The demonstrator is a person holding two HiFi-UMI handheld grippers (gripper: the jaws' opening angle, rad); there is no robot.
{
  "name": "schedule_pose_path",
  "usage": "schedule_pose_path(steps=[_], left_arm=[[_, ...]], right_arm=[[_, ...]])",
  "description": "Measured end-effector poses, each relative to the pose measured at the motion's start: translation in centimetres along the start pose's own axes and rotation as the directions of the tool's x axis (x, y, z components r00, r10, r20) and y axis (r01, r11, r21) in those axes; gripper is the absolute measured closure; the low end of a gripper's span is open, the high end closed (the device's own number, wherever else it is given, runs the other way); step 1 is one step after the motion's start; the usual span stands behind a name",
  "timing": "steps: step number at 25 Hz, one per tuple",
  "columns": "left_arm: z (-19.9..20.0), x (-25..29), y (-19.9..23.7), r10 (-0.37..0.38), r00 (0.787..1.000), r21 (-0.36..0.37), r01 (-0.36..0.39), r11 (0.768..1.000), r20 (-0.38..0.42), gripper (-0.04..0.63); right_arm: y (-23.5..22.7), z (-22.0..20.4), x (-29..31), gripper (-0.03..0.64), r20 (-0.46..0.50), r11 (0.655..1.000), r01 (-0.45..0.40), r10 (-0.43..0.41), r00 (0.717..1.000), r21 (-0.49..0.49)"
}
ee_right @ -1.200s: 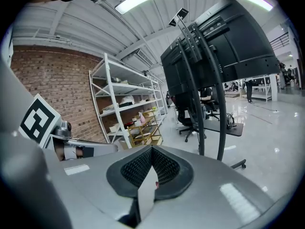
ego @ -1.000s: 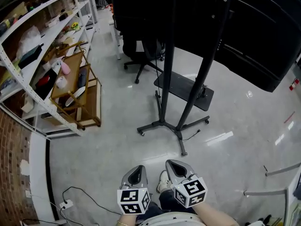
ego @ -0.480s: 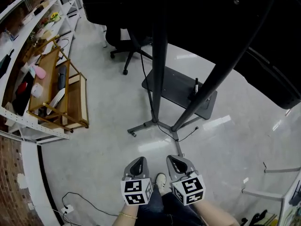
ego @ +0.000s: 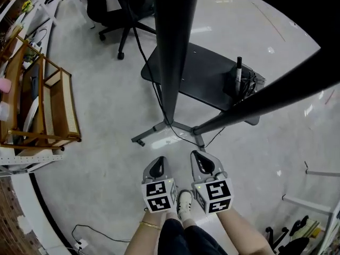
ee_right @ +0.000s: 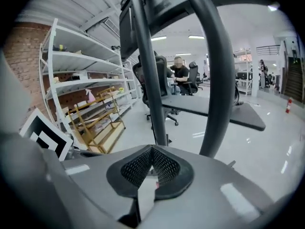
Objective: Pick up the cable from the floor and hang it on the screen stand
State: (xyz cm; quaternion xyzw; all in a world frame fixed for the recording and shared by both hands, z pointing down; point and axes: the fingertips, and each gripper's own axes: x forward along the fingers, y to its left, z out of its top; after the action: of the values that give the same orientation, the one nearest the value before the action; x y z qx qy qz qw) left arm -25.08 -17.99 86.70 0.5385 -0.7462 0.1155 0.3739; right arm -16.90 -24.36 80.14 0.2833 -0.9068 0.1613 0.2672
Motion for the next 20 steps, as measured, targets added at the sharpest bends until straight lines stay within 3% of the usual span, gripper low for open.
schedule_pose_path(steps=[5,7,9,15,17,18,19,20], left_arm=[[-3.0,9.4,0.8,-0.060,0.998,-0.009,0.060,0.998,-0.031,0.588],[-4.3,13.1,0.5,-0.106,0.992,0.023,0.108,0.994,-0.062,0.466],[-5.6,16.2,0.1,-0.147,0.984,0.042,0.151,0.988,-0.099,0.422],[-7.1,22.1,-0.2,-0.180,0.976,0.017,0.183,0.983,-0.123,0.403],[-6.8,23.2,-0.1,-0.185,0.974,0.001,0.186,0.982,-0.129,0.403],[-6.6,23.4,-0.1,-0.189,0.973,-0.014,0.189,0.982,-0.130,0.440],[-6.5,23.3,-0.2,-0.195,0.973,-0.027,0.193,0.981,-0.126,0.563],[-6.3,23.1,-0.2,-0.206,0.972,-0.036,0.203,0.979,-0.115,0.568]], right_arm=[[-3.1,-6.5,5.8,0.618,-0.072,0.998,0.042,-0.038,0.997,0.051],[-4.2,-8.9,7.5,0.618,-0.082,0.996,0.055,-0.049,0.995,0.076],[-4.8,-11.0,8.8,0.618,-0.088,0.991,0.070,-0.060,0.994,0.114],[-4.4,-14.8,9.4,0.618,-0.086,0.972,0.117,-0.101,0.991,0.206],[-4.6,-15.3,9.4,0.618,-0.070,0.967,0.138,-0.125,0.990,0.214],[-4.8,-15.4,9.4,0.618,-0.063,0.965,0.148,-0.138,0.988,0.217],[-5.1,-15.4,9.3,0.618,-0.058,0.962,0.158,-0.149,0.987,0.223],[-5.3,-15.4,9.3,0.618,-0.054,0.959,0.167,-0.159,0.986,0.230]])
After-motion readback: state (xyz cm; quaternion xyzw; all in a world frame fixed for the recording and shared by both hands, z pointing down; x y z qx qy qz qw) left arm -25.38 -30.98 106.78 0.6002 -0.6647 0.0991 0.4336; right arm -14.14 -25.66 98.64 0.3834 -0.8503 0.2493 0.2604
